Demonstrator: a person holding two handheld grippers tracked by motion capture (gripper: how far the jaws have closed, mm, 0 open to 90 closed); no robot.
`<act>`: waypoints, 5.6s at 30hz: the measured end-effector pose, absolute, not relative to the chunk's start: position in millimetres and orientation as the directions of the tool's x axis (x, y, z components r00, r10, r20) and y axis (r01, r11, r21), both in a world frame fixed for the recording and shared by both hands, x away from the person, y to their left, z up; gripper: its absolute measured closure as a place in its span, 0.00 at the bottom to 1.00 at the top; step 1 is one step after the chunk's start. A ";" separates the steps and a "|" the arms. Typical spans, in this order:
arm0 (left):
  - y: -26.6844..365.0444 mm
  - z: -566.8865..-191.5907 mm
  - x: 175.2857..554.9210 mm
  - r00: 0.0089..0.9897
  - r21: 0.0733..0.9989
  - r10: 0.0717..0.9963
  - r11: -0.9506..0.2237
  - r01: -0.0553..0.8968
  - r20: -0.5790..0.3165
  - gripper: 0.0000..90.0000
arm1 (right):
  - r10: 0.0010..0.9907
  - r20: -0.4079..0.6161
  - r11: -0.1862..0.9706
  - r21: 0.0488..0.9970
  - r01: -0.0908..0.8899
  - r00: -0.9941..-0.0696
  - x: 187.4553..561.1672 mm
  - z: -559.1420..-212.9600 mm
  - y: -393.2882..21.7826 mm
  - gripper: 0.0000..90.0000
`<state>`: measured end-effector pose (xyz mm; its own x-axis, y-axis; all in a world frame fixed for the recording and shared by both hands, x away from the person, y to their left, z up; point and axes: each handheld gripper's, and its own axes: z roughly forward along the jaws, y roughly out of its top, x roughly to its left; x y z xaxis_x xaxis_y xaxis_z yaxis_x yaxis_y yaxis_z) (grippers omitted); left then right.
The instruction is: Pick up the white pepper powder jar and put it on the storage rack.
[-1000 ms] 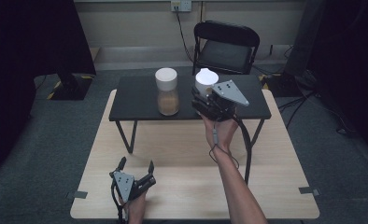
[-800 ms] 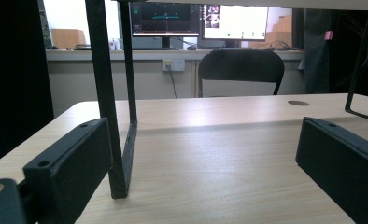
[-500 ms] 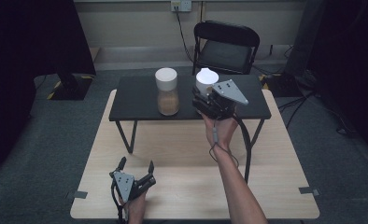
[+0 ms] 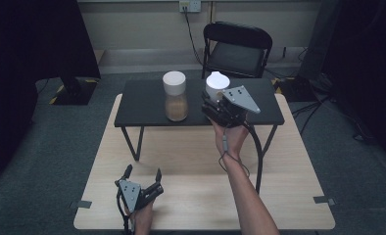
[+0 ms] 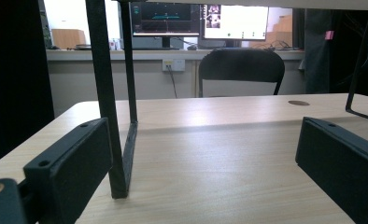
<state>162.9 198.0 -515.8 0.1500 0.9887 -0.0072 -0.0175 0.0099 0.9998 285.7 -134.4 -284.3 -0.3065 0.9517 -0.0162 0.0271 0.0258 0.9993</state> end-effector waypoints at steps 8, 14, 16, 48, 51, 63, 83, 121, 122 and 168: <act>198.0 -515.8 162.8 0.150 1.000 0.989 0.010 -0.017 -0.007 0.04 | 0.952 -0.017 0.028 0.999 0.030 -0.305 286.6 -282.4 -134.1 0.27; 198.0 -515.9 162.8 0.150 1.000 0.989 0.010 -0.018 -0.007 0.04 | 0.958 -0.029 0.033 0.999 0.011 -0.285 284.8 -282.7 -131.7 0.14; 198.0 -515.9 162.9 0.150 1.000 0.989 0.010 -0.018 -0.007 0.04 | 0.961 -0.032 0.034 0.999 0.004 -0.274 285.0 -283.6 -130.9 0.08; 198.1 -515.8 162.8 0.150 1.000 0.989 0.009 -0.017 -0.007 0.04 | 0.959 -0.046 0.033 0.998 -0.050 -0.279 279.3 -294.6 -134.7 0.00; 198.1 -515.9 162.8 0.150 1.000 0.989 0.009 -0.018 -0.007 0.04 | 0.959 -0.044 0.030 0.998 -0.054 -0.280 276.9 -295.2 -135.6 0.00; 198.2 -515.8 162.8 0.151 1.000 0.989 0.009 -0.018 -0.007 0.04 | 0.955 -0.032 0.008 0.997 -0.082 -0.294 265.9 -300.4 -143.5 0.00; 198.3 -515.9 162.9 0.151 1.000 0.988 0.009 -0.018 -0.006 0.04 | 0.956 -0.020 -0.013 0.994 -0.109 -0.293 246.7 -313.6 -159.3 0.00; 198.3 -515.9 162.9 0.152 1.000 0.988 0.009 -0.018 -0.007 0.04 | 0.965 -0.051 0.005 0.984 -0.177 -0.259 196.8 -352.1 -176.9 0.00; 198.3 -515.9 162.8 0.152 1.000 0.988 0.009 -0.018 -0.006 0.04 | 0.965 -0.049 0.003 0.985 -0.175 -0.258 195.4 -353.6 -178.2 0.00; 198.3 -515.9 162.9 0.152 1.000 0.988 0.010 -0.018 -0.007 0.04 | 0.970 -0.013 -0.003 0.998 -0.064 -0.243 153.7 -459.7 -185.0 0.00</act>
